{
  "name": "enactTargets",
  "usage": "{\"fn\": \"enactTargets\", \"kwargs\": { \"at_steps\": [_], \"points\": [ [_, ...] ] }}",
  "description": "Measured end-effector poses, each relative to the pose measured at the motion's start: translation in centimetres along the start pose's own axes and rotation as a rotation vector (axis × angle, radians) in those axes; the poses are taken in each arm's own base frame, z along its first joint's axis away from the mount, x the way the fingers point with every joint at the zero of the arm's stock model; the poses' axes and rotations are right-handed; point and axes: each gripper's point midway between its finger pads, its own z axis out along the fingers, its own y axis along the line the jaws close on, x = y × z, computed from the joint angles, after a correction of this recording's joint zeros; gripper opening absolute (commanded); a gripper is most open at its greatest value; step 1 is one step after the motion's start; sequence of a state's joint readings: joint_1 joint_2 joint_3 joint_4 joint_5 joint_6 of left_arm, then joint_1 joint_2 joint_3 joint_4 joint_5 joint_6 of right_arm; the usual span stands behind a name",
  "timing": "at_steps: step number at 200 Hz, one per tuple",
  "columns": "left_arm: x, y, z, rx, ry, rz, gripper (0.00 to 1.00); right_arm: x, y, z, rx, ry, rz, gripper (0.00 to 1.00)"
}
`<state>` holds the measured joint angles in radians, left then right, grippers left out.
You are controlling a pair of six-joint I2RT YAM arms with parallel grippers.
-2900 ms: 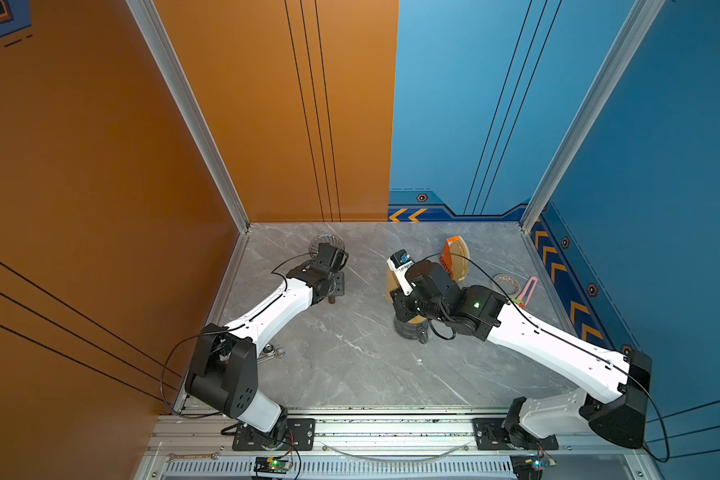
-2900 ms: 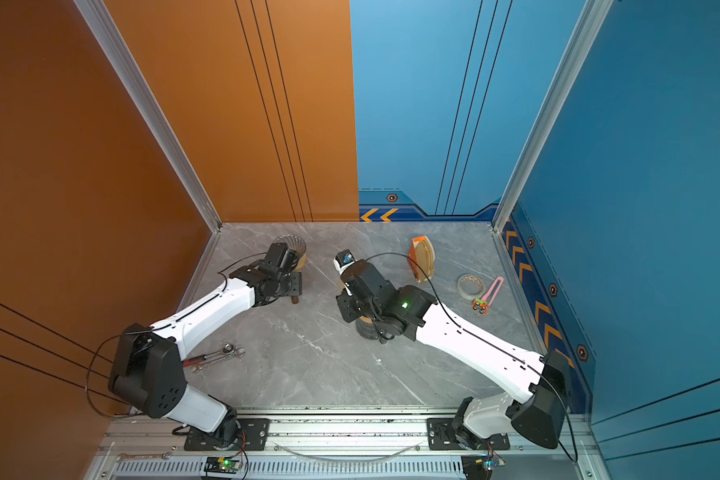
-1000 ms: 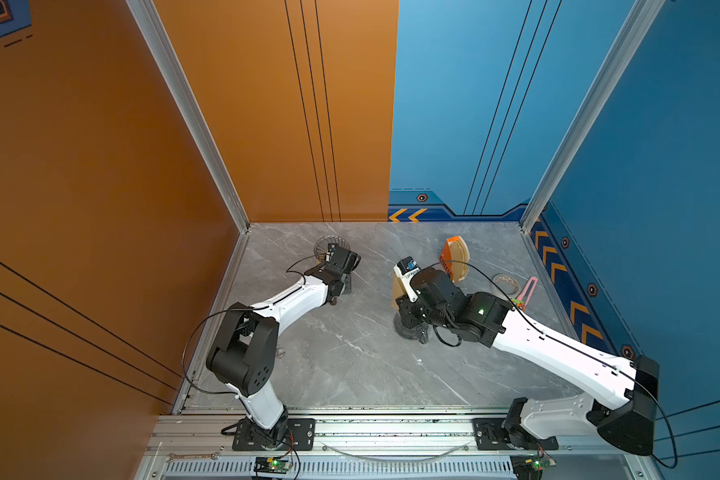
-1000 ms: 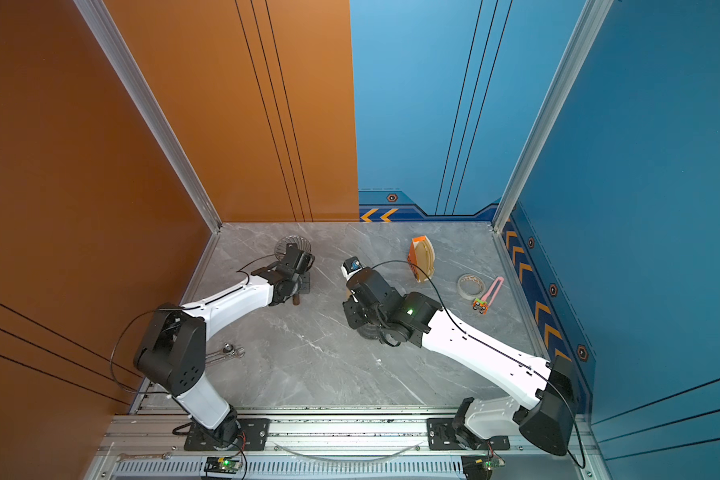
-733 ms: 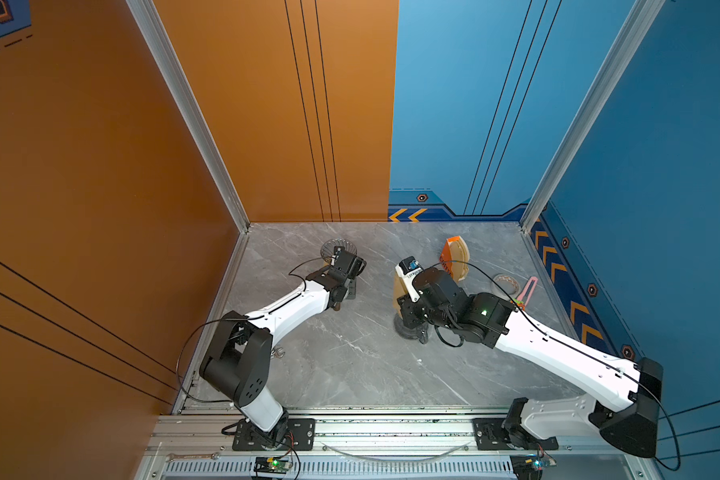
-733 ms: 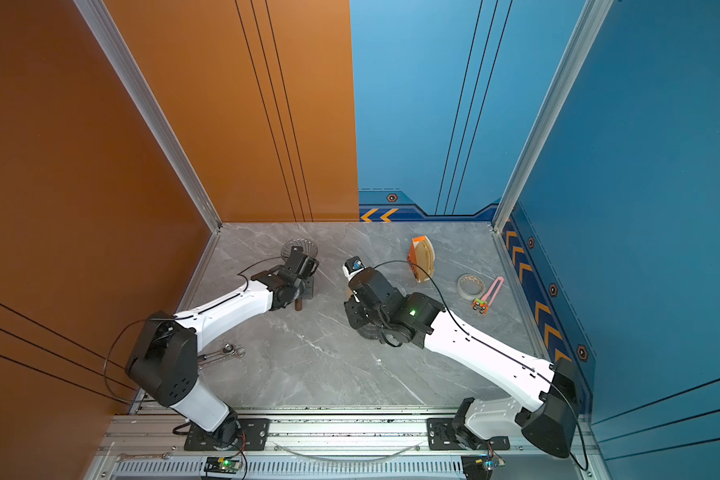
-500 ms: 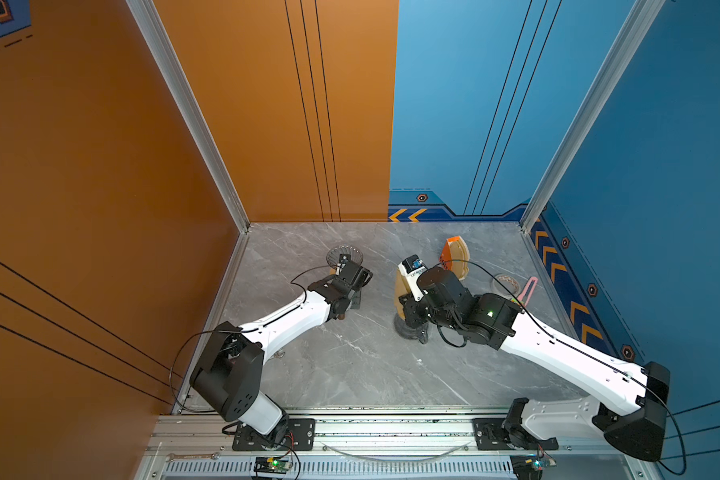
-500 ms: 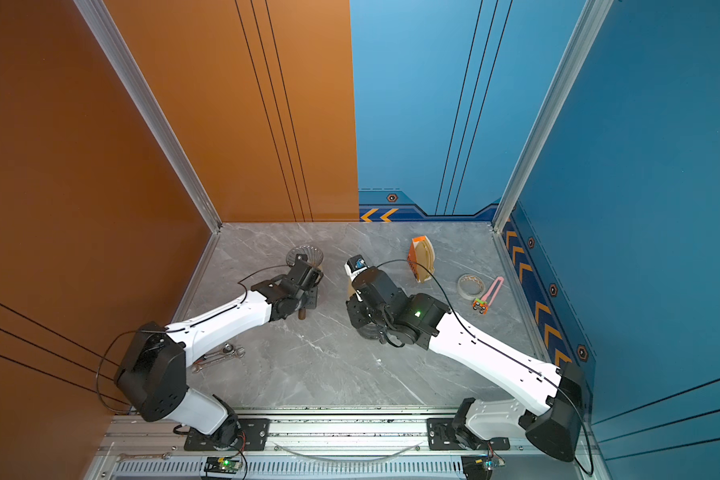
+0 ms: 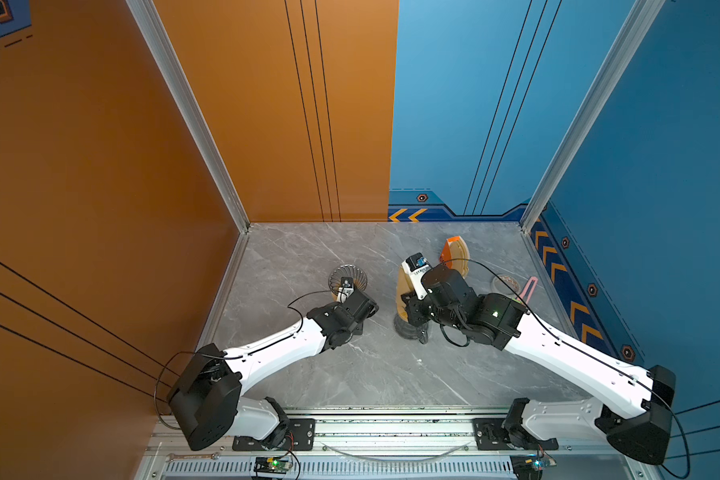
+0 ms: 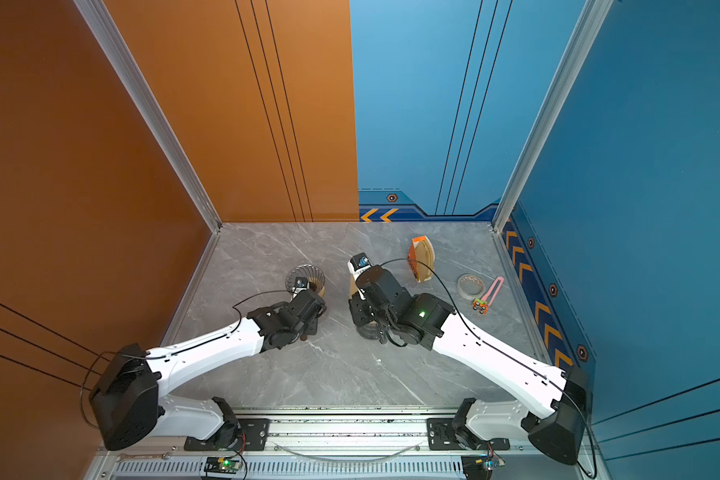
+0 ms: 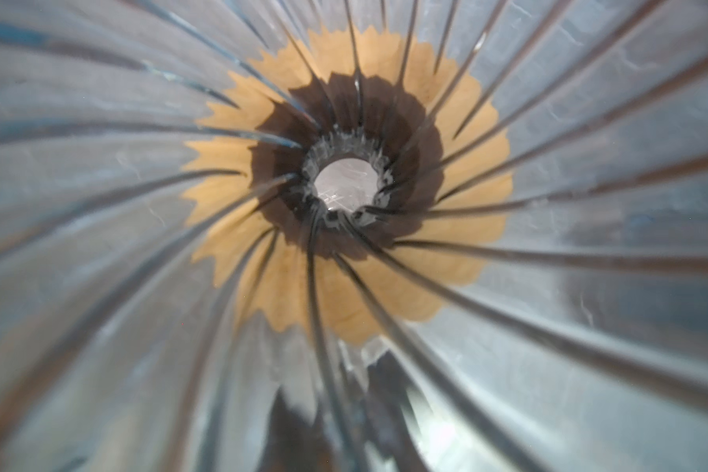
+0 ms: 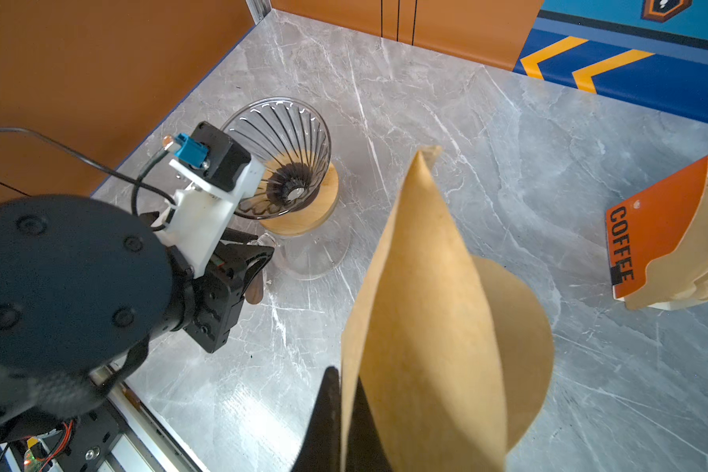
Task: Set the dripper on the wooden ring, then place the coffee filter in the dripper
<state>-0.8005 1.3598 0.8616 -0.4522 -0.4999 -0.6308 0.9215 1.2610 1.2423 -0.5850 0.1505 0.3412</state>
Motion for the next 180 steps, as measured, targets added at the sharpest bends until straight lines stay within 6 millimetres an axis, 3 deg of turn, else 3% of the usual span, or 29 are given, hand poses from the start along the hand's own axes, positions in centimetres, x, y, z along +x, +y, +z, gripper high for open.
{"fn": "enactTargets", "kwargs": {
  "at_steps": [99, 180],
  "points": [
    [2.7, -1.2, -2.0, 0.020, 0.004, 0.004, 0.21, 0.0, -0.2, 0.0, 0.005, 0.002, 0.003, 0.03],
    [3.0, -1.5, -2.3, 0.022, 0.002, -0.020, 0.35, 0.1, -0.3, 0.0, 0.008, 0.006, 0.003, 0.03]
  ]
}}
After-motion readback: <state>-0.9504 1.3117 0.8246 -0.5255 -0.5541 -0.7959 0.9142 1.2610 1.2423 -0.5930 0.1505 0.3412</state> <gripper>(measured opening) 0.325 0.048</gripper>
